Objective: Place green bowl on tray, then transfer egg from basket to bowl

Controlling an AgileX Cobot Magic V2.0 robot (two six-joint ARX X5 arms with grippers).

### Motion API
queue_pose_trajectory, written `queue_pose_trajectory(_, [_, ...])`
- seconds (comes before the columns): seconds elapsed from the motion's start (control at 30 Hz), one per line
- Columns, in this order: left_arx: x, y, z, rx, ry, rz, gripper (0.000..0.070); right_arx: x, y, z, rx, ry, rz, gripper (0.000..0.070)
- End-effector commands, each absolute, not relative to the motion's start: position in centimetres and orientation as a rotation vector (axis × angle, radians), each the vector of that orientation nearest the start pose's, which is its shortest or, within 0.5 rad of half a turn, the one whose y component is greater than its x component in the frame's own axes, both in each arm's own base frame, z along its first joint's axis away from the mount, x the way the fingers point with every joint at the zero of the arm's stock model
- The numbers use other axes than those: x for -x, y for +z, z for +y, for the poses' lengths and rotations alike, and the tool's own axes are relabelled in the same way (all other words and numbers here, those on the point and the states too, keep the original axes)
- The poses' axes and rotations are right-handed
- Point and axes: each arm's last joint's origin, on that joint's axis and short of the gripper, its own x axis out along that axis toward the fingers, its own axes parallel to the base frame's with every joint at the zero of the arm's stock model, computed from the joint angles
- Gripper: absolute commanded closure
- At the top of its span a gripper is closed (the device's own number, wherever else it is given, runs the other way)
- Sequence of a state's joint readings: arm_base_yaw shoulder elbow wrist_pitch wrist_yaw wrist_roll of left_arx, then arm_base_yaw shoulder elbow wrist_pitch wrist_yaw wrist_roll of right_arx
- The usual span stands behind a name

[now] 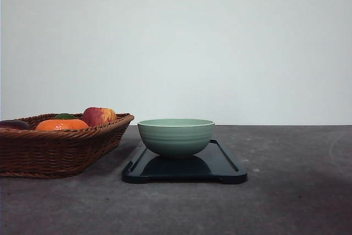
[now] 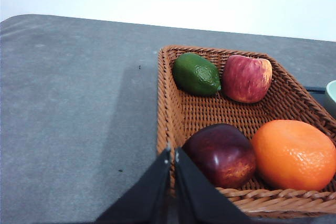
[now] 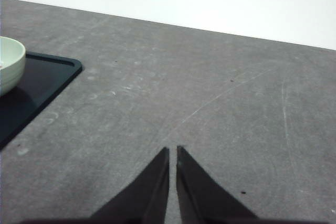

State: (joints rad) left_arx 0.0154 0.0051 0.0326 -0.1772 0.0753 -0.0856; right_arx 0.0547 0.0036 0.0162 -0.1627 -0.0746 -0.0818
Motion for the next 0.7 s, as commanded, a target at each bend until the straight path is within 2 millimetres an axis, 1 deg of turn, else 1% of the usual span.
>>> queue_pose_trajectory(0.0, [-9.56,15.06,-0.07,0.079,-0.053,0.172,0.07,-9.58,15.21,0.73,0.082,0.132,0.144,0.0683])
queue_pose_trajectory(0.67, [-9.56,15.06,-0.07,0.079,-0.053,0.172,0.07,-9.58,15.21,0.73,0.082,0.131,0.144,0.0683])
